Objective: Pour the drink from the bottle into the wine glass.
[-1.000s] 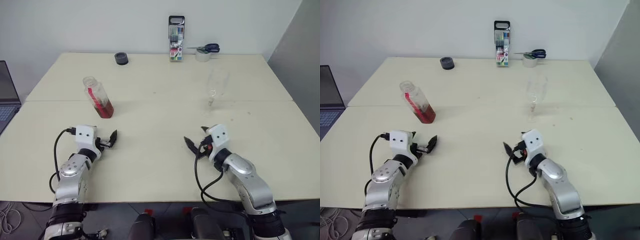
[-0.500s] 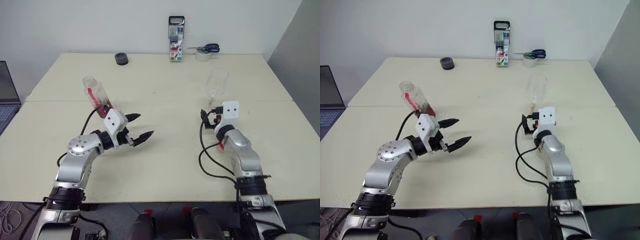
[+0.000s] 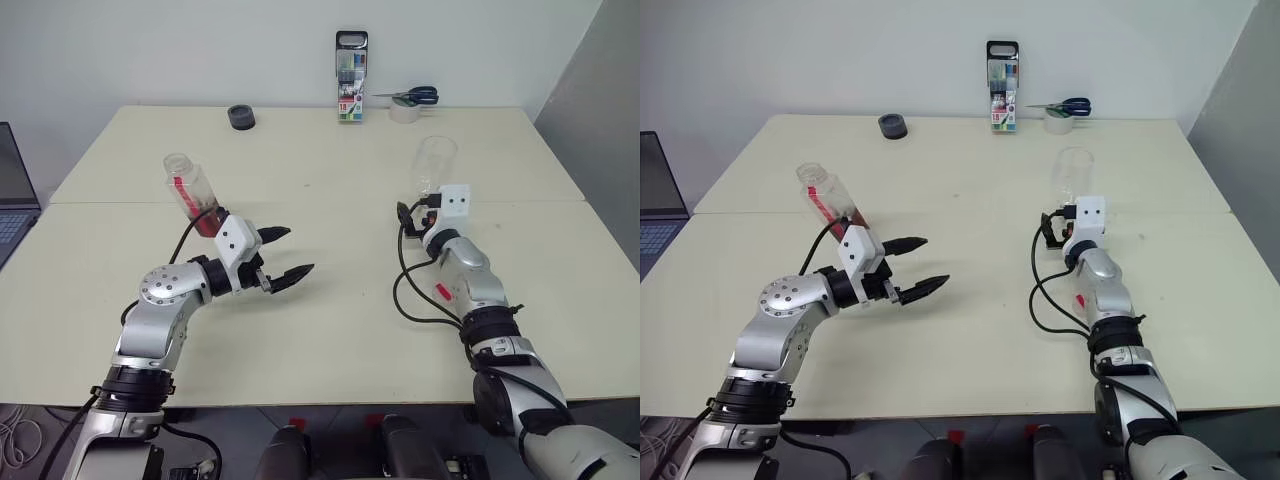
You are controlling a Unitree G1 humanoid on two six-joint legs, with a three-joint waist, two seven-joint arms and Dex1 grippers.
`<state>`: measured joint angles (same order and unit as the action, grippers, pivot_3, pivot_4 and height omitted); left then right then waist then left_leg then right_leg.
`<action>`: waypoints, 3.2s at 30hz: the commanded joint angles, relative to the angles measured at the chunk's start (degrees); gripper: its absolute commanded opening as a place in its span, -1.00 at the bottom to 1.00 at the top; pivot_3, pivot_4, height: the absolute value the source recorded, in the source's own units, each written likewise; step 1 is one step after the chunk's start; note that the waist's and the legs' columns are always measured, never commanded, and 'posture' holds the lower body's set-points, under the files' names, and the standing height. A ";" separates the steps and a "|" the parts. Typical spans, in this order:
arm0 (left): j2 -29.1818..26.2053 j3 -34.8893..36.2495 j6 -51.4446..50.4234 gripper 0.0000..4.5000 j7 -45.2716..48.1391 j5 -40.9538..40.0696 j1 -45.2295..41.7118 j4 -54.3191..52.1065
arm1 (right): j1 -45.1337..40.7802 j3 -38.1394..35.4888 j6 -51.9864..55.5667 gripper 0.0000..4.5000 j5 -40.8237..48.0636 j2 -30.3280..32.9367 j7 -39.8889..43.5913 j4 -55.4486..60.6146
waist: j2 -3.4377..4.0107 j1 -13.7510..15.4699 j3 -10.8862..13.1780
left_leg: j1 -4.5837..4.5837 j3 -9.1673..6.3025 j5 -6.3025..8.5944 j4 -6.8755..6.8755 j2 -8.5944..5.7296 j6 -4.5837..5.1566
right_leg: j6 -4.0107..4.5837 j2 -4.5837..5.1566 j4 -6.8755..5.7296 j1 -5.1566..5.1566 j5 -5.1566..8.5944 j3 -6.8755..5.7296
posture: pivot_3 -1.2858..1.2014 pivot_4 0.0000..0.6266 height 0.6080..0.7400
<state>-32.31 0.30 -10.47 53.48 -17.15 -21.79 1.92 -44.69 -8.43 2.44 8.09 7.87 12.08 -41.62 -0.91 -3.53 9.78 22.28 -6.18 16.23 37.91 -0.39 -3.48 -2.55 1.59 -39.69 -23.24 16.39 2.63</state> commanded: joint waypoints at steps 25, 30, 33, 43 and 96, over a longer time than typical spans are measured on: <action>-5.27 9.54 -9.63 1.00 -4.71 -5.37 6.55 -11.99 | 1.33 15.46 -3.26 -0.95 -3.47 -9.60 15.43 6.52 | 0.09 -1.36 0.06 | -0.01 -0.06 0.00 -0.03 0.05 -0.01 | 0.00 -0.02 -0.12 -0.08 0.00 0.01 | 0.03 -0.52 1.00; -5.70 10.63 -11.51 1.00 -5.85 -6.32 7.60 -14.31 | 0.31 16.30 -4.43 -0.95 -4.04 -10.48 16.47 2.14 | 0.09 -0.83 0.06 | 0.00 -0.09 0.00 -0.01 -0.04 -0.02 | 0.00 0.06 -0.06 -0.03 0.00 -0.02 | 0.03 -0.52 1.00; -6.06 11.33 -12.47 1.00 -6.30 -7.05 8.30 -15.76 | 0.05 16.30 -4.80 -0.95 -4.13 -10.85 17.25 0.12 | 0.10 -0.87 0.06 | -0.01 -0.07 0.00 -0.02 -0.02 -0.02 | 0.00 0.05 -0.04 -0.03 0.00 -0.02 | 0.03 -0.52 1.00; -6.74 12.66 -14.57 1.00 -7.68 -9.47 6.64 -18.69 | 0.13 16.32 -5.45 0.40 -4.53 -11.39 18.48 -0.80 | 0.10 -1.00 0.07 | -0.04 -0.07 0.00 -0.04 0.01 -0.01 | 0.00 0.02 -0.06 -0.04 0.00 -0.02 | 0.03 -0.52 1.00; 6.21 16.40 -0.72 1.00 -32.56 1.14 8.28 -0.59 | 22.85 13.78 34.40 0.98 18.55 17.98 34.14 68.63 | 0.03 1.63 0.06 | 0.12 -0.09 0.01 0.02 0.02 0.01 | -0.02 0.06 0.45 0.09 0.00 -0.12 | 0.03 -0.52 1.00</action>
<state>-25.96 15.06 -12.91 22.36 -16.52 -12.24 1.52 -20.75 7.26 36.05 24.48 26.04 47.08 24.41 -0.88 -1.90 9.83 22.41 -6.28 16.24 37.93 -0.36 -3.48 -2.57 1.64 -39.24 -23.15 16.39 2.50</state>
